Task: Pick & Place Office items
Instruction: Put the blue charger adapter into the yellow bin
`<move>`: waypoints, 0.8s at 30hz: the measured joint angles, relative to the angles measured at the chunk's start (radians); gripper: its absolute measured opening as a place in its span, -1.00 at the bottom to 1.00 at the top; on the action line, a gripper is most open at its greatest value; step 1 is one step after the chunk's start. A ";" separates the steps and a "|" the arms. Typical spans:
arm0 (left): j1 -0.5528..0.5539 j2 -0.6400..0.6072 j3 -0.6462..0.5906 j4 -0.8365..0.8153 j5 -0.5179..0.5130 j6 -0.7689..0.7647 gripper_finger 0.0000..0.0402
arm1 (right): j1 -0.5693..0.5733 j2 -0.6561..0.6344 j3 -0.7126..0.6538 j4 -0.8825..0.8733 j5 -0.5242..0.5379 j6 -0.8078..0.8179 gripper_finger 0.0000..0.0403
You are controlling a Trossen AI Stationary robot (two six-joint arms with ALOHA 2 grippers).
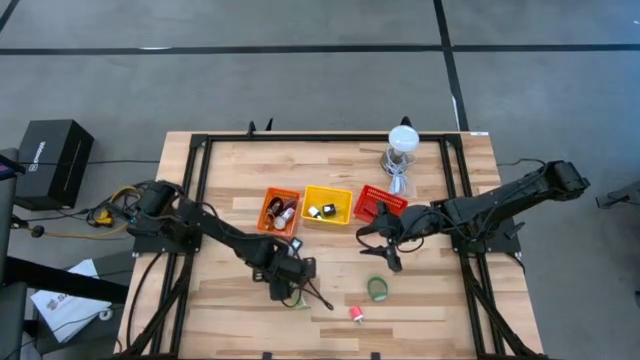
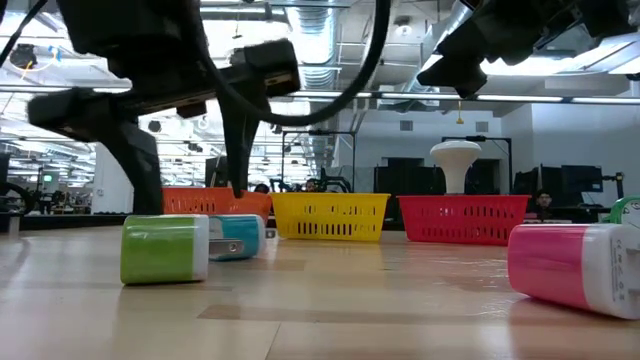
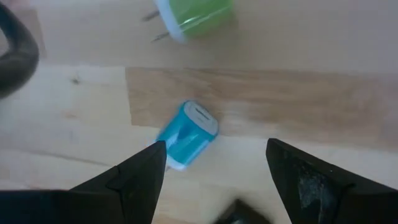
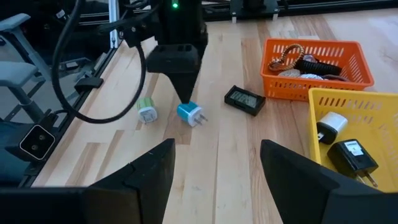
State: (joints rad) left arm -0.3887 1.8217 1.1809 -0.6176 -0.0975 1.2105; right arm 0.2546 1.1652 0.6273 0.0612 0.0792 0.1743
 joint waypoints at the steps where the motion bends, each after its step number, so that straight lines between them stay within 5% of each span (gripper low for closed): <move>1: 0.002 0.000 0.000 0.001 -0.003 0.042 0.34 | 0.000 0.000 0.000 0.001 0.000 0.001 0.13; 12: 0.003 0.025 -0.024 0.034 -0.094 0.433 0.34 | 0.000 0.000 0.000 0.005 0.000 0.002 0.13; 24: -0.037 0.019 -0.027 0.068 -0.212 0.541 0.34 | 0.000 0.000 0.000 0.006 0.000 0.002 0.13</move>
State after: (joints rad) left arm -0.4257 1.8406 1.1534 -0.5493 -0.3099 1.7514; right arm 0.2546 1.1652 0.6273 0.0673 0.0792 0.1764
